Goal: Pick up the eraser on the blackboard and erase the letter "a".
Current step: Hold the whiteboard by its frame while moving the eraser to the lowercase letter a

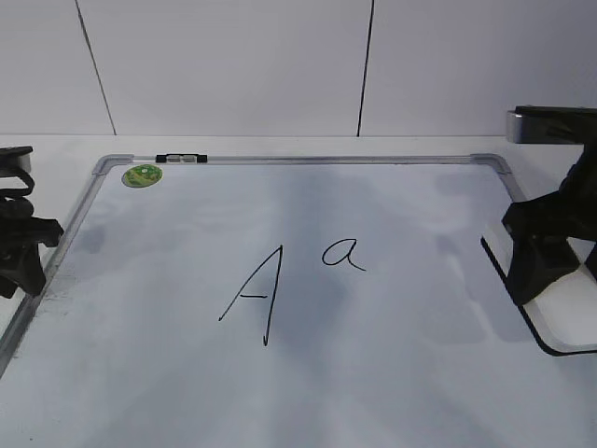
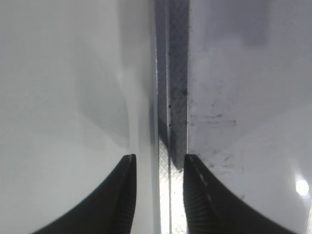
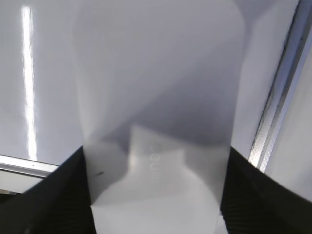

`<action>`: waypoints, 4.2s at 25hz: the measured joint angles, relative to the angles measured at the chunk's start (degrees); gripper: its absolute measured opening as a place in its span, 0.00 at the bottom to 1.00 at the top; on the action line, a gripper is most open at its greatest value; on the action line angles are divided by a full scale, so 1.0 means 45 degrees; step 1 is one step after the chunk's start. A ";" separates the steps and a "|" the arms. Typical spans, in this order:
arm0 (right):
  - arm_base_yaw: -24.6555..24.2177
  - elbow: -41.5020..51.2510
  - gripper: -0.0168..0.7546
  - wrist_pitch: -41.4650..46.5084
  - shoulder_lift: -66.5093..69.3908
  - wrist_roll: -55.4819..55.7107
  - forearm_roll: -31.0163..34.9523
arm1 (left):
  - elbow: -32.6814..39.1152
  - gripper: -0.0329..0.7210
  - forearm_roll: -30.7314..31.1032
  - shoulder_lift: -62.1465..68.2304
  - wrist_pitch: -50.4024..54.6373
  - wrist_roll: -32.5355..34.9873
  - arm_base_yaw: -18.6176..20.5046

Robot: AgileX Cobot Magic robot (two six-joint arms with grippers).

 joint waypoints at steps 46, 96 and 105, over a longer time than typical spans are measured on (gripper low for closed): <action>0.0248 -0.0402 0.75 0.0028 0.0050 0.0000 -0.0024 | -0.0094 0.06 -0.0069 0.0377 -0.0265 -0.0276 0.0000; 0.2320 -0.8069 0.75 0.0048 0.8230 -0.0099 -0.0226 | -0.0094 0.06 -0.0168 0.0377 -0.0265 -0.0276 0.0000; 0.2320 -0.8151 0.75 0.0057 0.8523 -0.0053 -0.0273 | -0.0094 0.06 -0.0168 0.0377 -0.0273 -0.0276 0.0000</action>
